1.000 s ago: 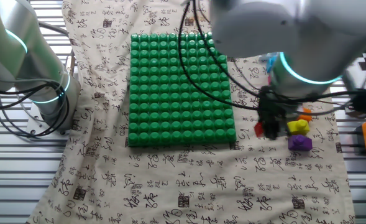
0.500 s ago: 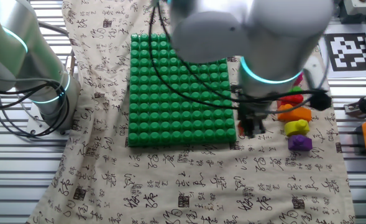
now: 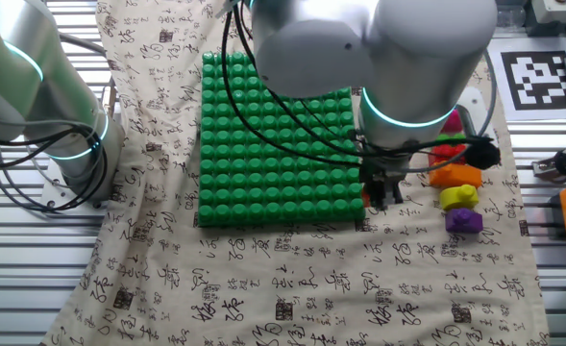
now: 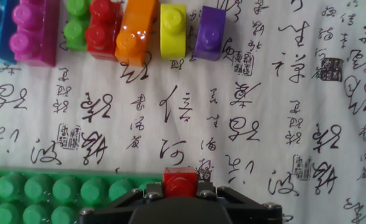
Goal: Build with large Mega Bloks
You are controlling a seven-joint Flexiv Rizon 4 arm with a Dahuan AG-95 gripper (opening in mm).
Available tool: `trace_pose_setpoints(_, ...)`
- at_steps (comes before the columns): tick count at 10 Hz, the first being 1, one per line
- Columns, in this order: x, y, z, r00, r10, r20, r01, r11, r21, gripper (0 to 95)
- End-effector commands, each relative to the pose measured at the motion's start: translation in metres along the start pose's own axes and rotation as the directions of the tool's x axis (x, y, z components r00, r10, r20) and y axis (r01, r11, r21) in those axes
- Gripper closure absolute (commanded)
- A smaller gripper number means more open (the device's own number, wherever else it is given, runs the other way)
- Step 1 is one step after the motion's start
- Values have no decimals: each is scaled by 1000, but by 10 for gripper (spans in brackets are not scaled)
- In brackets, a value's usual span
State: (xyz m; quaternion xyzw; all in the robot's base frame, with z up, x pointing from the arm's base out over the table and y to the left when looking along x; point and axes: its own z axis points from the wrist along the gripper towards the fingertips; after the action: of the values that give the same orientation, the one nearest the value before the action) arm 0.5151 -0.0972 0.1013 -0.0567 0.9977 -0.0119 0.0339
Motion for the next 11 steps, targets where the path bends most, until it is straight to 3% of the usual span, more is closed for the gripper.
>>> trace_pose_setpoints(1, 1, 0, 3, 1000, 3, -2, -3, 1000, -1, 950)
trace_pose_setpoints(4, 1, -1, 4, 1000, 4, -5, -4, 1000, 0, 950)
trace_pose_setpoints(6, 1, -1, 4, 1000, 5, -29, -5, 1000, -5, 950)
trace_pose_setpoints(11, 1, -1, 4, 997, -66, -42, 65, 998, -14, 950)
